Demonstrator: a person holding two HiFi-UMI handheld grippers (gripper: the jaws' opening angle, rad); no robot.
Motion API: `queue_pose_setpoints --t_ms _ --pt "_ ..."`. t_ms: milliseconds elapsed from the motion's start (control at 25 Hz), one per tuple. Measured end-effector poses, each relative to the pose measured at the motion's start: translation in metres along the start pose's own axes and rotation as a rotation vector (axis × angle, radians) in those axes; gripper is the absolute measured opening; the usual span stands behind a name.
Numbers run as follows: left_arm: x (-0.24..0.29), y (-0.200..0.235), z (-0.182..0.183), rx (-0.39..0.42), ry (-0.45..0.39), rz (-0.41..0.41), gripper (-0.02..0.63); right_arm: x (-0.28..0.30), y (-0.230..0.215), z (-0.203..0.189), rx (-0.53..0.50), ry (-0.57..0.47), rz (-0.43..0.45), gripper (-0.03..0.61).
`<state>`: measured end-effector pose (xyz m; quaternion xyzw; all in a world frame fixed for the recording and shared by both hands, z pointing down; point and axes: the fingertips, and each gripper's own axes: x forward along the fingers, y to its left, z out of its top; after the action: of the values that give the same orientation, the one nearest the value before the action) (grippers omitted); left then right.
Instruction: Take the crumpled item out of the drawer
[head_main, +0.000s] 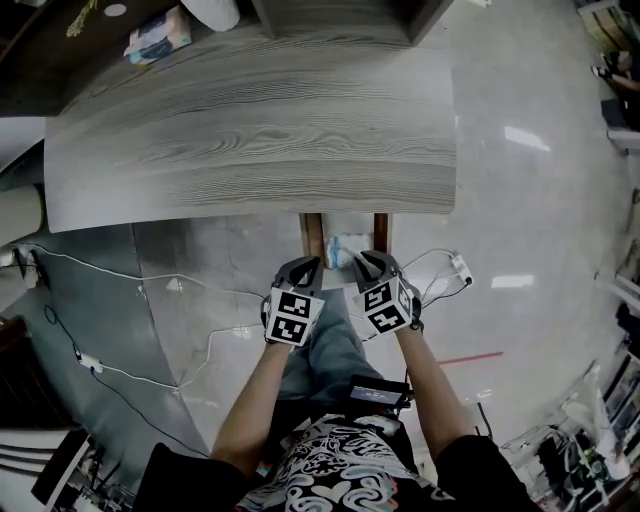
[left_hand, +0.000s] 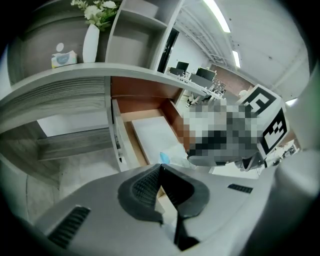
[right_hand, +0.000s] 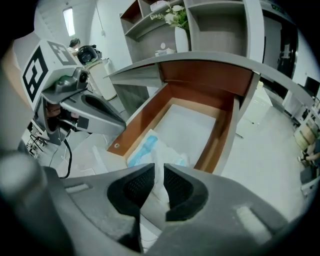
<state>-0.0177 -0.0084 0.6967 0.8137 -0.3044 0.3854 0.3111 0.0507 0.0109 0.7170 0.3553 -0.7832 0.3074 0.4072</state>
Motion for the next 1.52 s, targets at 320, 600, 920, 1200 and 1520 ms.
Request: queue_pose_setpoints --t_ms 320,600,920,1200,1520 --pt "0.007 -0.001 0.003 0.016 0.019 -0.003 0.0 0.005 0.002 -0.002 -0.08 0.073 -0.033 0.078" --pt "0.003 -0.002 0.001 0.029 0.046 -0.026 0.0 0.02 -0.005 -0.001 -0.137 0.153 -0.087 0.087" --pt "0.0 0.005 0.006 0.034 0.053 -0.031 0.0 0.018 -0.01 0.005 -0.152 0.165 -0.089 0.008" --pt "-0.007 0.017 0.01 0.012 0.035 -0.007 0.0 0.006 -0.015 0.015 -0.136 0.11 -0.099 0.008" --pt "-0.011 0.026 0.009 -0.013 0.026 0.008 0.0 -0.002 -0.02 0.019 -0.115 0.076 -0.128 0.008"
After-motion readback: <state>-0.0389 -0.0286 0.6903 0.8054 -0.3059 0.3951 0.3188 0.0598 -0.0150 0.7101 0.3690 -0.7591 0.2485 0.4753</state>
